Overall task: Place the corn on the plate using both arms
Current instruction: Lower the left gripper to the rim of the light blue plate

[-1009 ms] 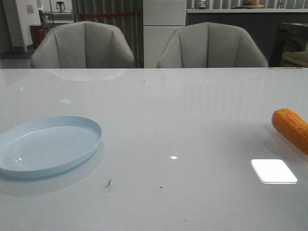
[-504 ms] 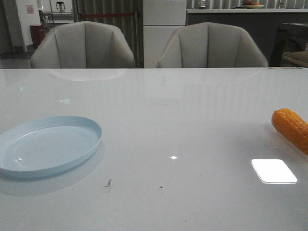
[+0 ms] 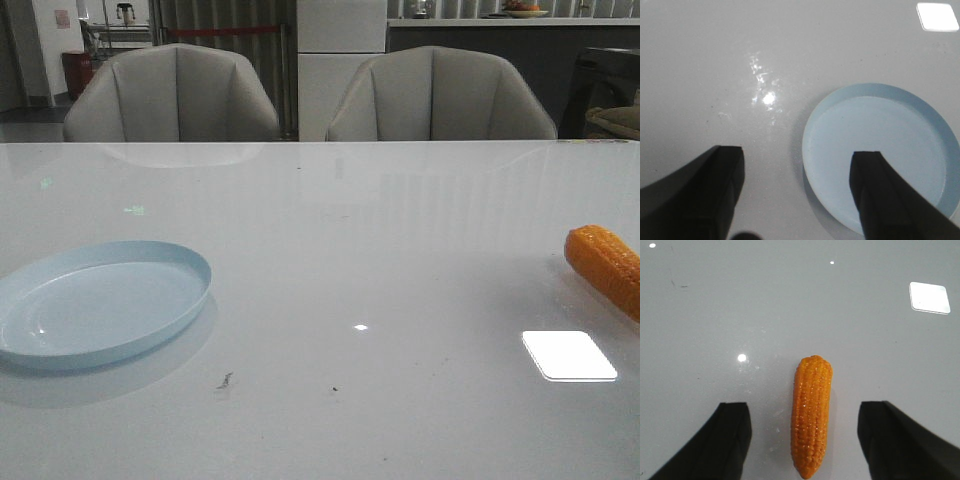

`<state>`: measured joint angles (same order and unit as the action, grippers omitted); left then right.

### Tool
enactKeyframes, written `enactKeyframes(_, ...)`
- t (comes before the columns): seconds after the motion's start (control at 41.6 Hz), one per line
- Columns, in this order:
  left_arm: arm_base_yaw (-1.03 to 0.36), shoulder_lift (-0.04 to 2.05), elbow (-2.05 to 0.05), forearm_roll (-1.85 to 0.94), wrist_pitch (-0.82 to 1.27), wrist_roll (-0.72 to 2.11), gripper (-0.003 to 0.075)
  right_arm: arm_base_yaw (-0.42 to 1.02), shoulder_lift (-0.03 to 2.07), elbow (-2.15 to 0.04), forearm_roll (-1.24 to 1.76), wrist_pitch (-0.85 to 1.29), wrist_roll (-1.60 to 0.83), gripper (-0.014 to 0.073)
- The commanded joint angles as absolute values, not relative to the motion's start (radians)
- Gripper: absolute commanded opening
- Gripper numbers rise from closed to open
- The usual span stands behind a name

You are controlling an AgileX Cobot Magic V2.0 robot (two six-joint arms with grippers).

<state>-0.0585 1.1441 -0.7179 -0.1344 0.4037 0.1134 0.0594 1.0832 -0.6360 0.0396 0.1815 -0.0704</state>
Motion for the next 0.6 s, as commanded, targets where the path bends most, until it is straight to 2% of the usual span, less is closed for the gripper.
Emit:
enactKeyframes(0.0, -0.061, 1.196, -0.823, -0.154, 0.421, 0.114, 0.051, 0.052, 1.071, -0.67, 0.045, 0.116, -0.072, 0.056)
enactKeyframes(0.576, -0.061, 1.785, -1.321, -0.17, 0.864, 0.106, 0.0509, 0.052, 1.071, -0.67, 0.052, 0.154, -0.072, 0.056)
